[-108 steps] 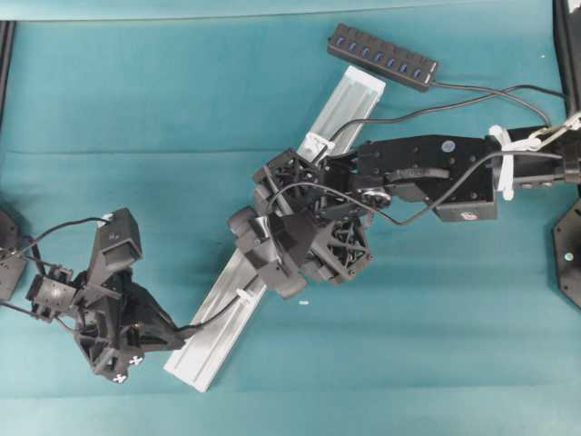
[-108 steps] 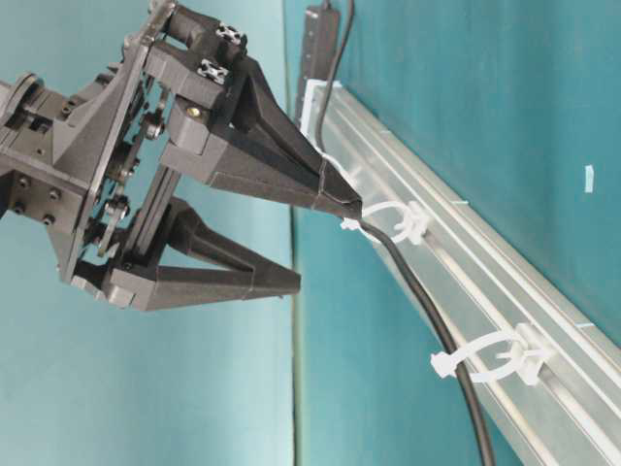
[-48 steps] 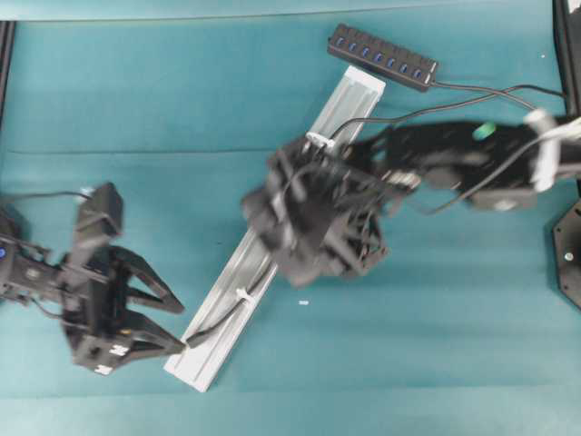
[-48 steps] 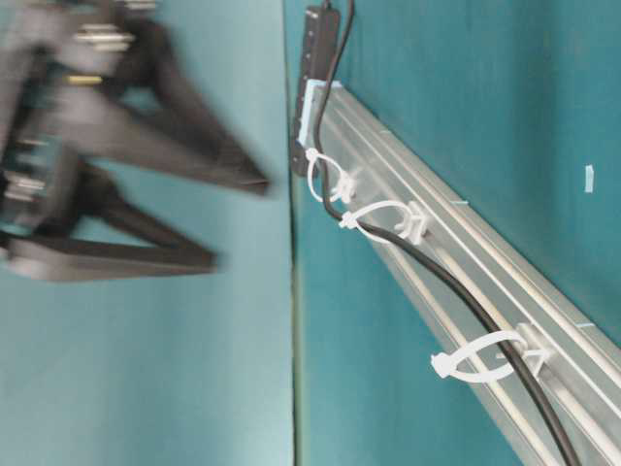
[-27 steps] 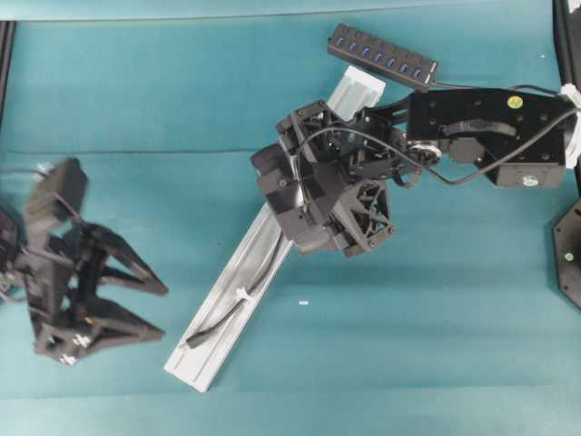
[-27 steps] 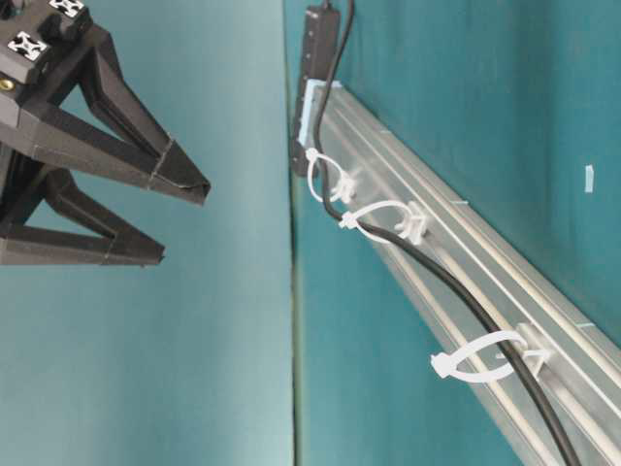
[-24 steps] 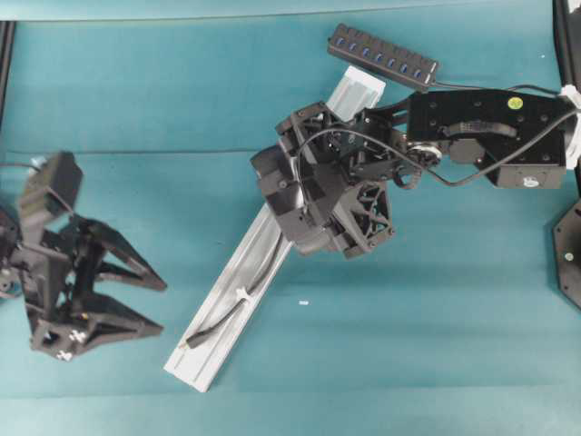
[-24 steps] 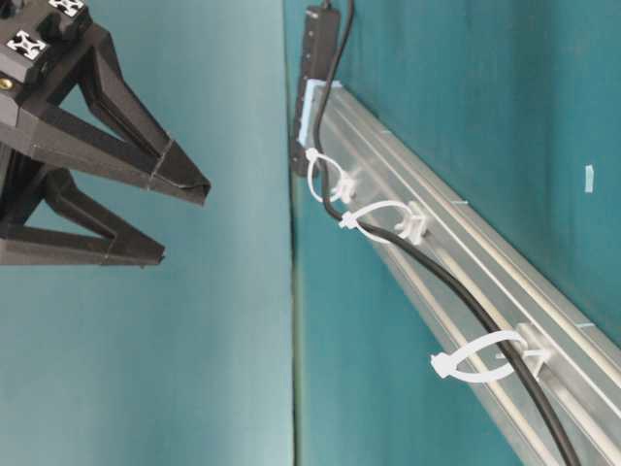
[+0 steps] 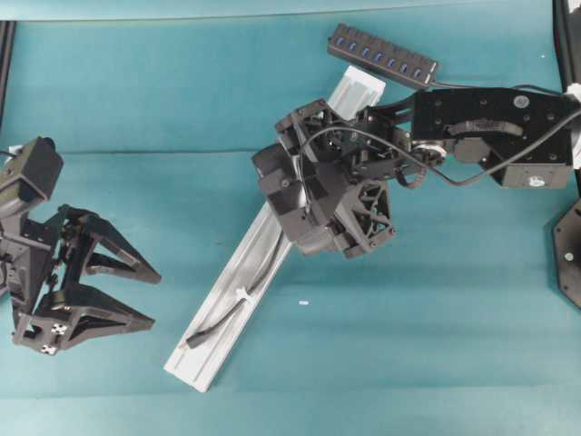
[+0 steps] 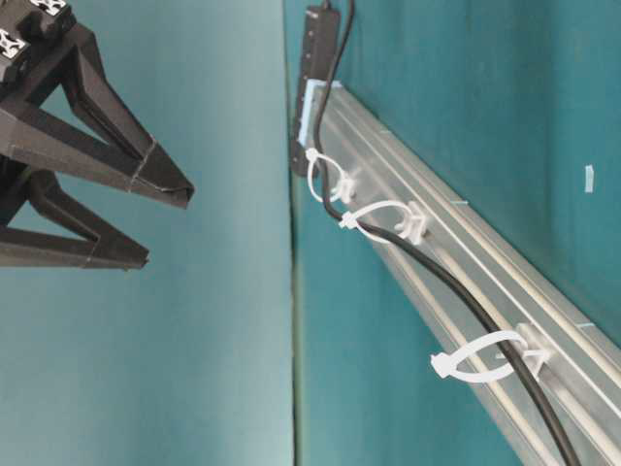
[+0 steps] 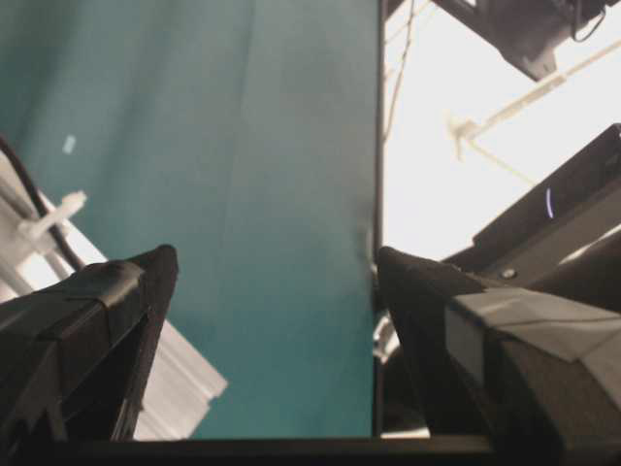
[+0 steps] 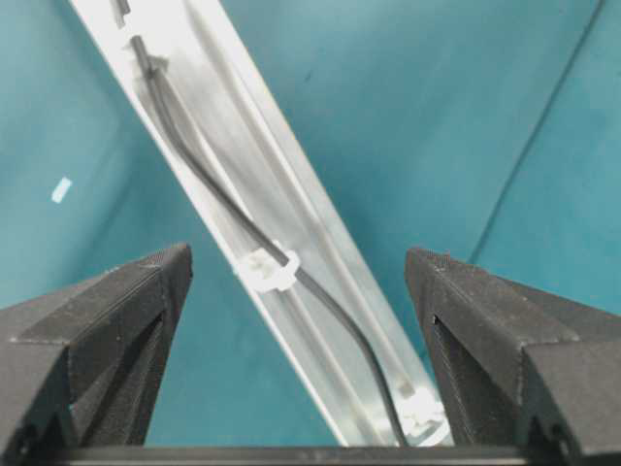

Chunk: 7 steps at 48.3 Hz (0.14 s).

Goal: Pass the USB cable through three rings with both arms.

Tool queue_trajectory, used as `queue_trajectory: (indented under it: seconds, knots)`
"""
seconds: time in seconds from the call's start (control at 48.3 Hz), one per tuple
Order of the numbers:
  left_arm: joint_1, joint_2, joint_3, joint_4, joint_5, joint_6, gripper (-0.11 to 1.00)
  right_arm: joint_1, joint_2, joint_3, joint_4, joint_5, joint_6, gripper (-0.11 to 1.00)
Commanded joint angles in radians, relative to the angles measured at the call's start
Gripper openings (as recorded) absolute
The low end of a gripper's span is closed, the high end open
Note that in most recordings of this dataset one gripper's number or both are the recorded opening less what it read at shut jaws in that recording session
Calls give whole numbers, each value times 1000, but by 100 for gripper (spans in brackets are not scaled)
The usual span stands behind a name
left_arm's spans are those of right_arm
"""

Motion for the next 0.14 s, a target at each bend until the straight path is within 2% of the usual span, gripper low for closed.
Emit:
queue_trajectory:
  seconds: [0.0,0.124]
  knots:
    - [2,-5,-18,2,-5,3,92,3,-9,-15,3,-6,14,91]
    - [2,-12,-18,3,-5,3,92,5,-9,-17,3,-6,15,91]
